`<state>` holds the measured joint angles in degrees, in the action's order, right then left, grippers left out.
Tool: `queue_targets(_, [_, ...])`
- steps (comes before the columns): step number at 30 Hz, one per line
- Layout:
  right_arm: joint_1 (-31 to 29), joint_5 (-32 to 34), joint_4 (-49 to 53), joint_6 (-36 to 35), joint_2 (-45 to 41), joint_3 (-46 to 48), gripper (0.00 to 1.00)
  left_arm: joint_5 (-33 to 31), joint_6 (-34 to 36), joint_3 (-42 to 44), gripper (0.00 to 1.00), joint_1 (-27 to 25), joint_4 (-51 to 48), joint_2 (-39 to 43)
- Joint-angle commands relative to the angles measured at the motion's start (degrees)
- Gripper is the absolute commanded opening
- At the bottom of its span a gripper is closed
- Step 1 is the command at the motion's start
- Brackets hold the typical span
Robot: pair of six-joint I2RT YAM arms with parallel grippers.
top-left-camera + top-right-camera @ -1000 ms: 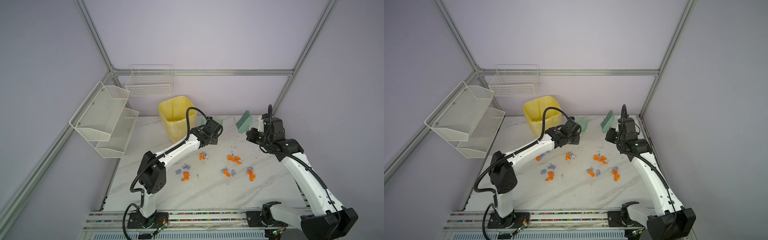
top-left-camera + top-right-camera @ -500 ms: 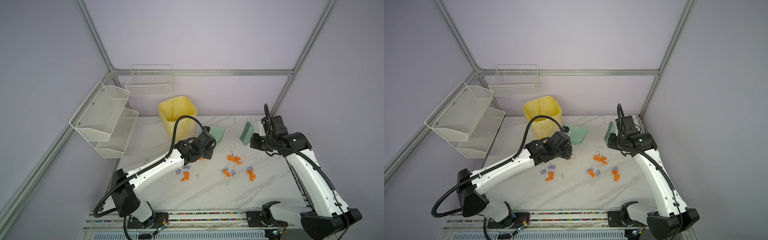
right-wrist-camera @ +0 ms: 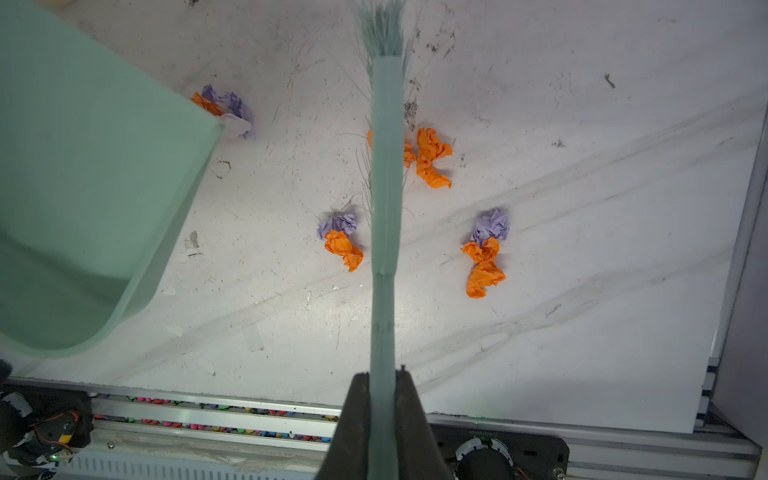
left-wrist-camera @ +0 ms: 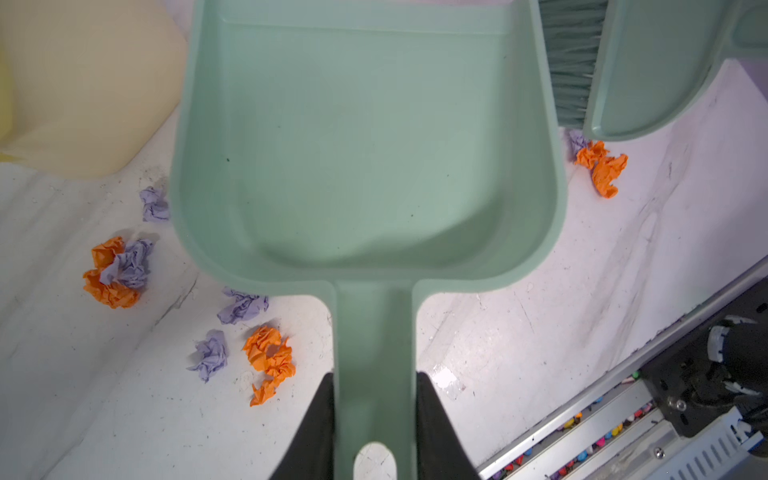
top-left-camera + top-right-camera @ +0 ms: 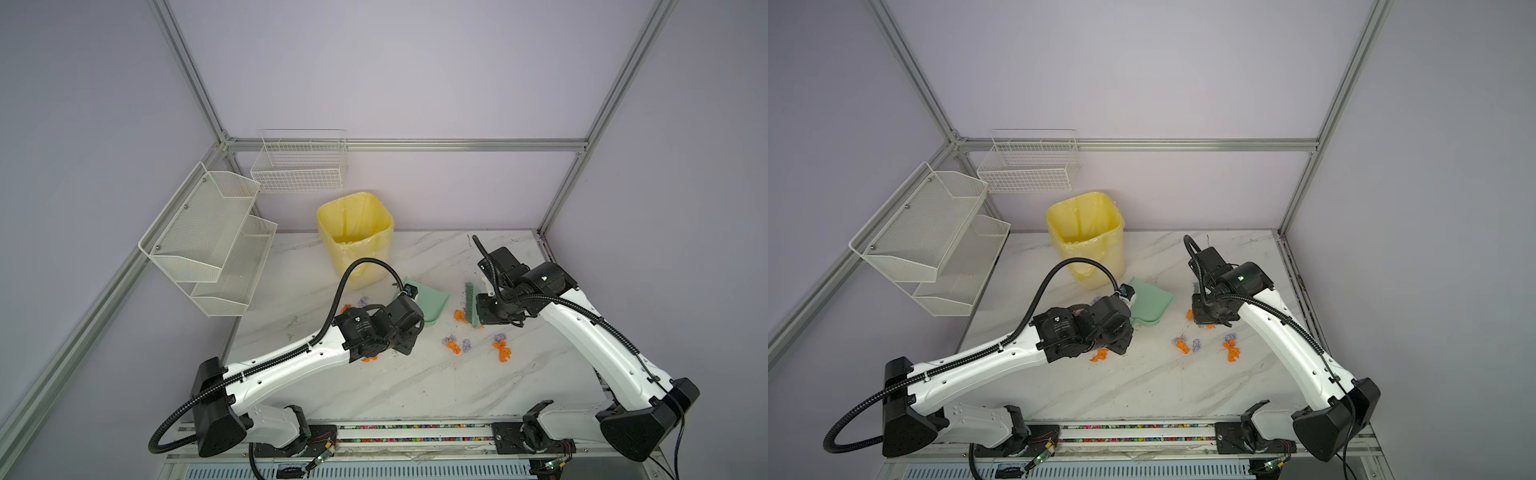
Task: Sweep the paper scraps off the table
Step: 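Lift the dustpan toward the scraps while the right gripper lowers the brush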
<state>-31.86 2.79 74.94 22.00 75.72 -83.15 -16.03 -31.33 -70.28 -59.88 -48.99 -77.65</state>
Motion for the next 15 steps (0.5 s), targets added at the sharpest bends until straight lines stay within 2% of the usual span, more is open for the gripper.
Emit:
queue_targets(1, [-0.3,0.9,2.7,-0.2,-1.2,0.7,0.0,0.8,-1.9,2.8,0.05,-1.5,-0.1,2.3])
queue_targets(12, [-0.3,-0.6,3.2,-1.1,-2.0,5.5,0.0,2.6,-6.2,8.8,0.04,-5.1,-0.3,4.2])
queue_targets(15, [-0.3,0.9,3.3,-0.6,-2.0,6.8,0.0,1.4,-7.2,10.9,0.03,-6.3,-0.1,4.2])
